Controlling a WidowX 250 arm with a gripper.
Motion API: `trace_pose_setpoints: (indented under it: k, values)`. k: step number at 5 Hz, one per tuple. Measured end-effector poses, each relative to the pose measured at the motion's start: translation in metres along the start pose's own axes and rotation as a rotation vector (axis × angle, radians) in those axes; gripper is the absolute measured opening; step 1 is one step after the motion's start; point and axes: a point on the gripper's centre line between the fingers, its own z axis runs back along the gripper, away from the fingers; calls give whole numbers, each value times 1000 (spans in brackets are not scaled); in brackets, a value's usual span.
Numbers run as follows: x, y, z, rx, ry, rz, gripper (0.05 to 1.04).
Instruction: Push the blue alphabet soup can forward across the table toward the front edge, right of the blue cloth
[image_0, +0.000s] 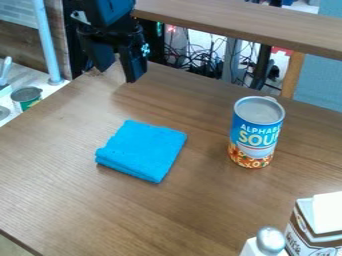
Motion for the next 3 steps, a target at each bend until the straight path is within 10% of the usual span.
trace_pose_setpoints:
  k: [1, 3]
  values:
    - [-2, -1, -9, -10, 28, 1, 1000]
    - [91, -73, -26, -79, -81, -215, 1000]
